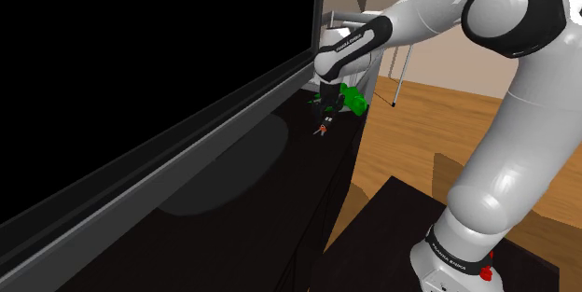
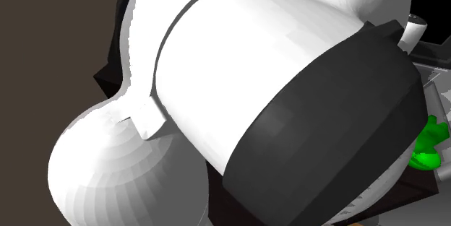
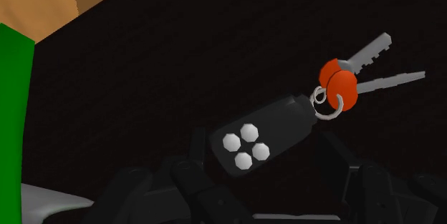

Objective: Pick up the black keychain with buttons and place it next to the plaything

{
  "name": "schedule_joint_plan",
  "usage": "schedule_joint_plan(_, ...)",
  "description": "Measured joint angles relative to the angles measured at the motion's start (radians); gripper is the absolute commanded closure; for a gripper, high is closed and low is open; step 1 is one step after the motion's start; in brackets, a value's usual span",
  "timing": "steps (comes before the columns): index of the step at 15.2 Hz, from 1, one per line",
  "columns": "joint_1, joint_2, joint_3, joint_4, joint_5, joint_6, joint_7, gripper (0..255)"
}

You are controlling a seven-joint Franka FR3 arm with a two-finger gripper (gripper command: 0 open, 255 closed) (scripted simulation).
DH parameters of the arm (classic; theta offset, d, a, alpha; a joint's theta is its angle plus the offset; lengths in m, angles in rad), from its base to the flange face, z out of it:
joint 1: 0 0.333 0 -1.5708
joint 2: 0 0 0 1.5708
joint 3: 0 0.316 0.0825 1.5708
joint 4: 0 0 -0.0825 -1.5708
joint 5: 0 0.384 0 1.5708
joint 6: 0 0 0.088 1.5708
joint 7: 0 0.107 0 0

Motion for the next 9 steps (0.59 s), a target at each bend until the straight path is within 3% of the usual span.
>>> schedule_joint_plan(6,-0.001,0.005,-0.001,-0.001,0.000,0.007,-0.001,255)
schedule_joint_plan(7,-0.001,0.005,-0.001,-0.001,0.000,0.007,-0.001,0)
schedule_joint_plan(9,-0.001,0.005,-0.001,-0.001,0.000,0.007,-0.001,0)
